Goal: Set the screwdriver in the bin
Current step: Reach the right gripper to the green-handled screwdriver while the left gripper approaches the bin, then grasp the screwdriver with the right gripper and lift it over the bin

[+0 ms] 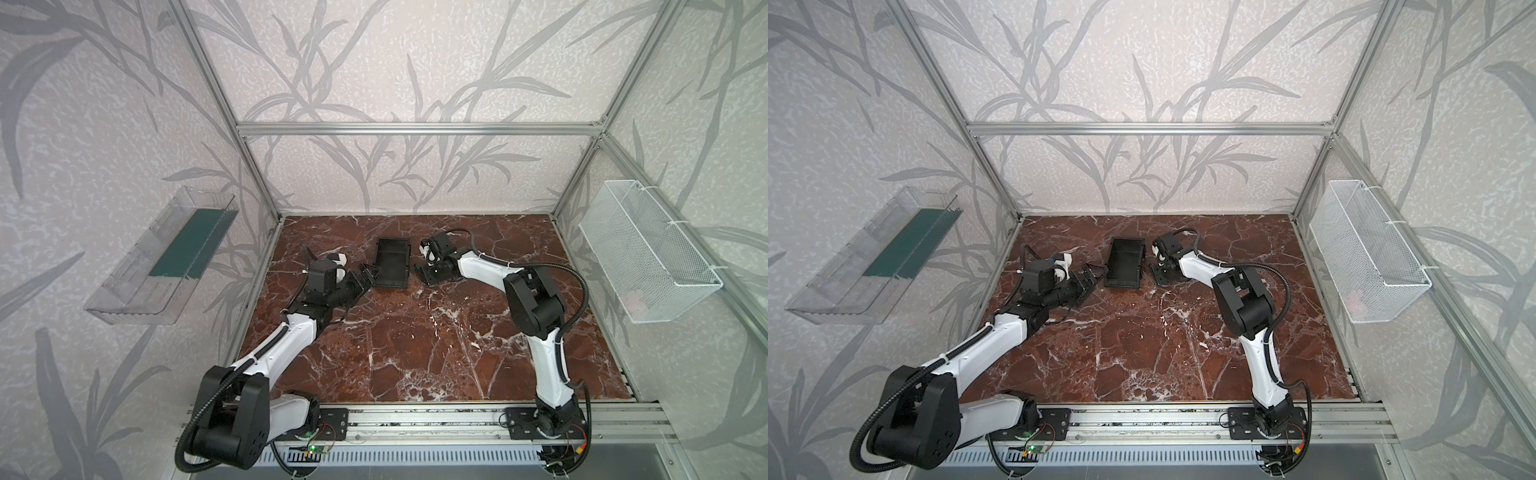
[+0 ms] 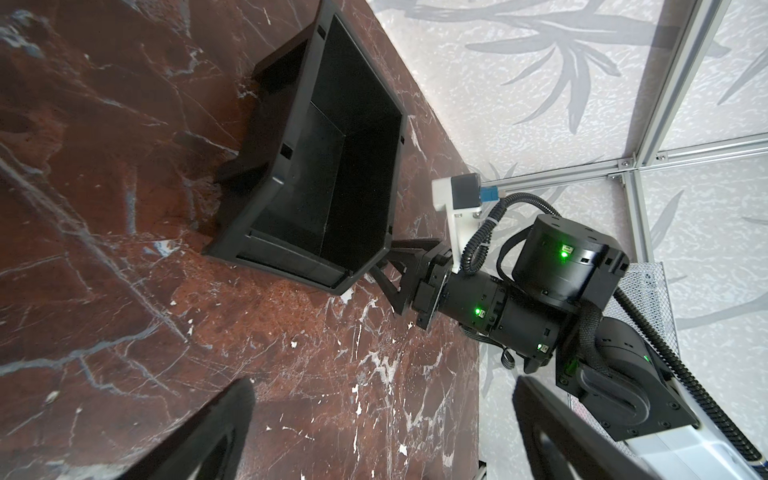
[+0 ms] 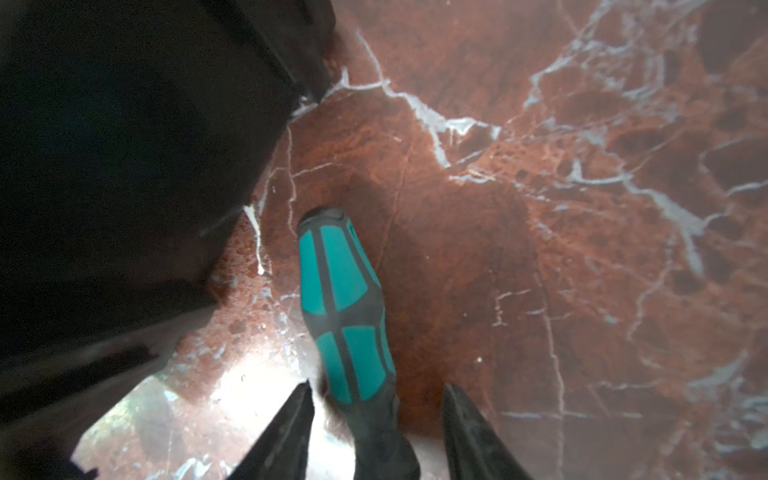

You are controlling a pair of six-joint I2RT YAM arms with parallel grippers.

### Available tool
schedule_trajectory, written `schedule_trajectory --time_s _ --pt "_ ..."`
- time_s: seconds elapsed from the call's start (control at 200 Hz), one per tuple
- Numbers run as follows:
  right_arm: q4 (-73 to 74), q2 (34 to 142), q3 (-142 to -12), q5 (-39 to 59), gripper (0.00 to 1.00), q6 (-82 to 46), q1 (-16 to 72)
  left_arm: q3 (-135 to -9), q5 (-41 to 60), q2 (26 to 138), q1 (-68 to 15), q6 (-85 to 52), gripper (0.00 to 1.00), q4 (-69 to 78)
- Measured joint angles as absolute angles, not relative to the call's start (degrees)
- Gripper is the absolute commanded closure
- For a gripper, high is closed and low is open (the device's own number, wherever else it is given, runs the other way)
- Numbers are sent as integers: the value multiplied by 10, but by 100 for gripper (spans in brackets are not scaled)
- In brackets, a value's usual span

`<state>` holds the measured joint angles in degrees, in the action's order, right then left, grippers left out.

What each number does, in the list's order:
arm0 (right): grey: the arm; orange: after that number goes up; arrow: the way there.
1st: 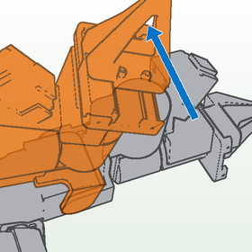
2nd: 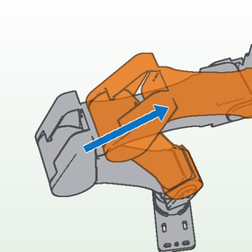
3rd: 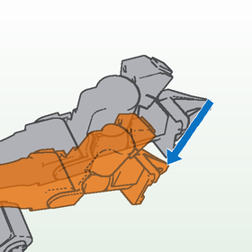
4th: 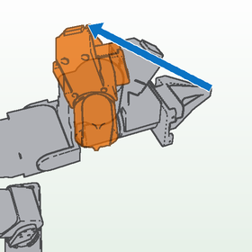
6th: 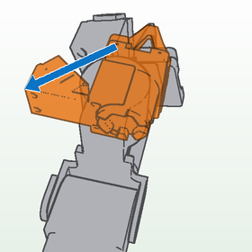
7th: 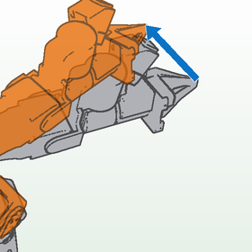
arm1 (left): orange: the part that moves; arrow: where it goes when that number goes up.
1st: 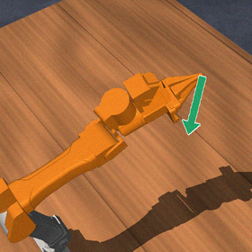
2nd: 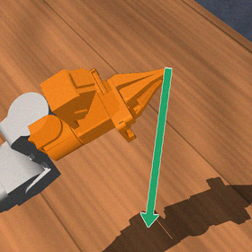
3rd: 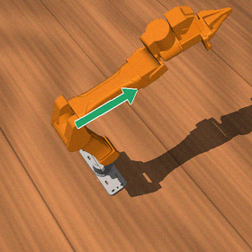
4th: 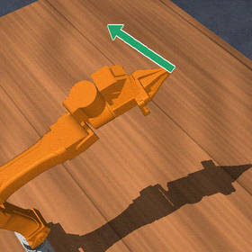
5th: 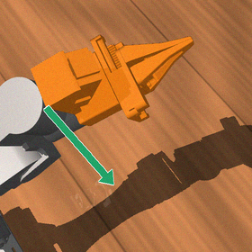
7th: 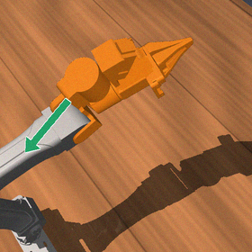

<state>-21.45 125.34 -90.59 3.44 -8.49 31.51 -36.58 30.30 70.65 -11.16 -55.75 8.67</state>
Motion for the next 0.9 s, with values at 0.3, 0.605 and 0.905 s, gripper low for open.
schedule_trajectory --time_s 0.3,0.605,0.905 --pt "-221 1223 -879 -17 80 -78 327 -366 303 731 -112 -579 1 104" --pt "-170 1099 -870 -5 84 -96 326 -394 324 725 -110 -611 1 112" --pt "-119 1173 -994 56 85 -209 331 -399 349 733 -84 -621 1 112"
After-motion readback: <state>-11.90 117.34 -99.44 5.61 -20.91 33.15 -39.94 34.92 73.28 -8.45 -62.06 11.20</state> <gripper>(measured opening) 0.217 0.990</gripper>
